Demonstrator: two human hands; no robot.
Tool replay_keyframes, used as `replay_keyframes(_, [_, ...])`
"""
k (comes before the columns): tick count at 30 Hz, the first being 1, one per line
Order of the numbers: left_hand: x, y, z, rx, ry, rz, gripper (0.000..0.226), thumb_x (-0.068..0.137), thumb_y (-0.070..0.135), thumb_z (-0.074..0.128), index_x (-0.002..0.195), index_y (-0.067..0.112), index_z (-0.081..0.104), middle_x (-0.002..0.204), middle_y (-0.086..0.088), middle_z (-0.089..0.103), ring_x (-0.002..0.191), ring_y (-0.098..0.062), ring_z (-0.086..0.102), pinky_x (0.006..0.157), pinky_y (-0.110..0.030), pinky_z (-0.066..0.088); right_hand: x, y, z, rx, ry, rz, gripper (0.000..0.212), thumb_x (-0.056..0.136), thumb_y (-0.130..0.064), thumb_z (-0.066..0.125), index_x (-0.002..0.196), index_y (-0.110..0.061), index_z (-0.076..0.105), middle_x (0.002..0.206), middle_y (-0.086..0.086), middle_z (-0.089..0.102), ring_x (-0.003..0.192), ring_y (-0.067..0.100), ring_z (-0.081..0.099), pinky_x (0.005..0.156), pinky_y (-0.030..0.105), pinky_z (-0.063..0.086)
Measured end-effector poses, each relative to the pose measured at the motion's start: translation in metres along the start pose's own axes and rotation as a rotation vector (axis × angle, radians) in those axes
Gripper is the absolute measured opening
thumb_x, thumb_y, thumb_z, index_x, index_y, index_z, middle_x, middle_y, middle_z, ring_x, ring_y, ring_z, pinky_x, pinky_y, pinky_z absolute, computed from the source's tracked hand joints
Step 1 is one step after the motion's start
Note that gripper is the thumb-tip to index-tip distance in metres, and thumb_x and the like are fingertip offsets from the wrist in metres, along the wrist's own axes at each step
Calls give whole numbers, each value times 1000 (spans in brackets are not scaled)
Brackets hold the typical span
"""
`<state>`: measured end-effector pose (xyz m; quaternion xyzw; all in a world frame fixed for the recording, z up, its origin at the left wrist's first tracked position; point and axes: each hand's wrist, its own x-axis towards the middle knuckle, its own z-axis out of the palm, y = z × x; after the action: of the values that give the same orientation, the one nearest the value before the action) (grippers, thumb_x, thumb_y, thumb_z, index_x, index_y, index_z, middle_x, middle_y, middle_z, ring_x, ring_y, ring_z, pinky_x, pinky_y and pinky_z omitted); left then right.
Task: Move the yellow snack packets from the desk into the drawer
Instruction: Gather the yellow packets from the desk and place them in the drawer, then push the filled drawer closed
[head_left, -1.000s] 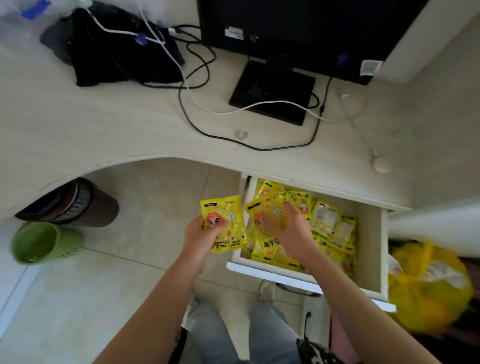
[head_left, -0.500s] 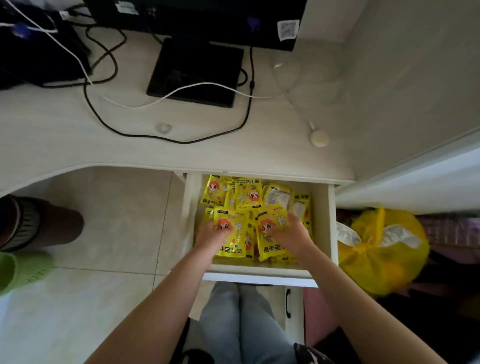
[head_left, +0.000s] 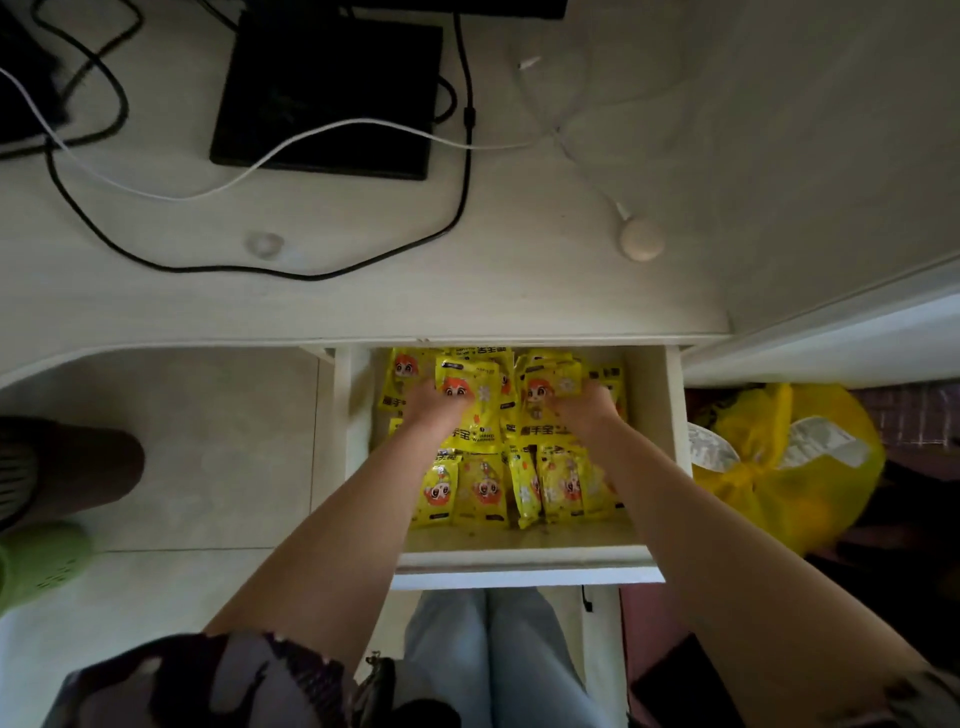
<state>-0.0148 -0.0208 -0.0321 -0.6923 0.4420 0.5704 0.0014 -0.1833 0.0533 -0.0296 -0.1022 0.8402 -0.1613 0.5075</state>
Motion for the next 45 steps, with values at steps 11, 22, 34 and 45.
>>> replay_keyframes(11, [-11,-29,-2,456,24,160,51,87,17,62,136,8,50,134,-13,57,110,-26,61,82,-28,48,-11,35,-12,-269,50,-42,43,89,-7,54,131,-4,44,93,5,55,60,8,49,43,20,35])
replay_keyframes(22, [-62,-58,-26,389,17,279,46,89,10,60,134,10,48,130,-8,56,108,-23,60,80,-27,49,-64,47,-16,-339,40,-267,49,94,-12,53,140,-7,38,135,14,53,94,24,62,60,22,48])
replay_keyframes(34, [-125,-118,-22,652,-110,428,42,95,35,54,132,18,49,132,2,58,116,-16,57,96,-33,48,-121,121,-13,-546,-137,-477,52,91,-38,58,136,-16,44,131,3,59,119,22,55,97,33,45])
replay_keyframes(45, [-130,-133,-22,1031,-79,669,53,86,28,65,135,23,45,137,5,50,125,-16,46,100,-30,42,-120,146,-11,-893,-118,-747,48,91,-15,55,137,-23,43,139,-2,45,128,21,41,105,33,39])
